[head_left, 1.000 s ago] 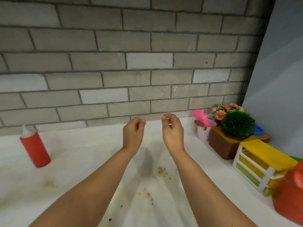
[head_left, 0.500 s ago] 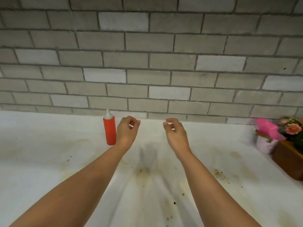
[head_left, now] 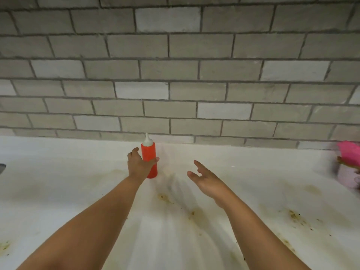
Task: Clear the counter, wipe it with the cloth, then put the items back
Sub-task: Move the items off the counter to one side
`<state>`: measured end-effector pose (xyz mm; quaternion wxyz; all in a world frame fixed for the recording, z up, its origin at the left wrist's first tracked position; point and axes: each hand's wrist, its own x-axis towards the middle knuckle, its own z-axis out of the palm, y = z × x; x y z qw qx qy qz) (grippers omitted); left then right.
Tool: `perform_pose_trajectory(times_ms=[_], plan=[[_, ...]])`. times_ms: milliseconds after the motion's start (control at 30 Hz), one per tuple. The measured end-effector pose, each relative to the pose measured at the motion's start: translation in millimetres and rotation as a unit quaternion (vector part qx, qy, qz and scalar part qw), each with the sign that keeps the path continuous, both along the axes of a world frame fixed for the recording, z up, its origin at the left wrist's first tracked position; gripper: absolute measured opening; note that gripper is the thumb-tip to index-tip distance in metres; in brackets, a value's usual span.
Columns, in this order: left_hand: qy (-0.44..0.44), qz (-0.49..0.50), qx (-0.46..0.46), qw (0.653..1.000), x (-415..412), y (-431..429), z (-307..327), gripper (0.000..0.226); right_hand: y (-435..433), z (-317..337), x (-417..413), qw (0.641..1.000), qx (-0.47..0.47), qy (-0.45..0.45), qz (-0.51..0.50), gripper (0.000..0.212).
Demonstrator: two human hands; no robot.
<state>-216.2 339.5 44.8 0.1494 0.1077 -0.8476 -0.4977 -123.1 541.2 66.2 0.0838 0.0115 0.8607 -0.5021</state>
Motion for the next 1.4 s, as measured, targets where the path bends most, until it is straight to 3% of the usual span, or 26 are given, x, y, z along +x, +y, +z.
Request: perform_pose_trajectory(times_ms=[467, 700, 967, 1400], plan=[[-0.038, -0.058, 0.06, 0.996, -66, -24, -18, 0.092, -41, -21, -28, 0.997, -0.023, -0.01, -0.067, 0.067], [-0.013, -0.088, 0.057, 0.994, -72, -25, -27, 0.058, -49, -27, -32, 0.996, -0.004, -0.012, -0.088, 0.063], [0.052, -0.108, 0.068, 0.99, -60, -15, -10, 0.057, -40, -23, -20, 0.993, 0.009, 0.004, -0.116, 0.057], [0.106, -0.283, 0.126, 0.945, 8, 75, 45, 0.039, -3, -3, 34, 0.966, -0.057, 0.115, -0.225, 0.05]])
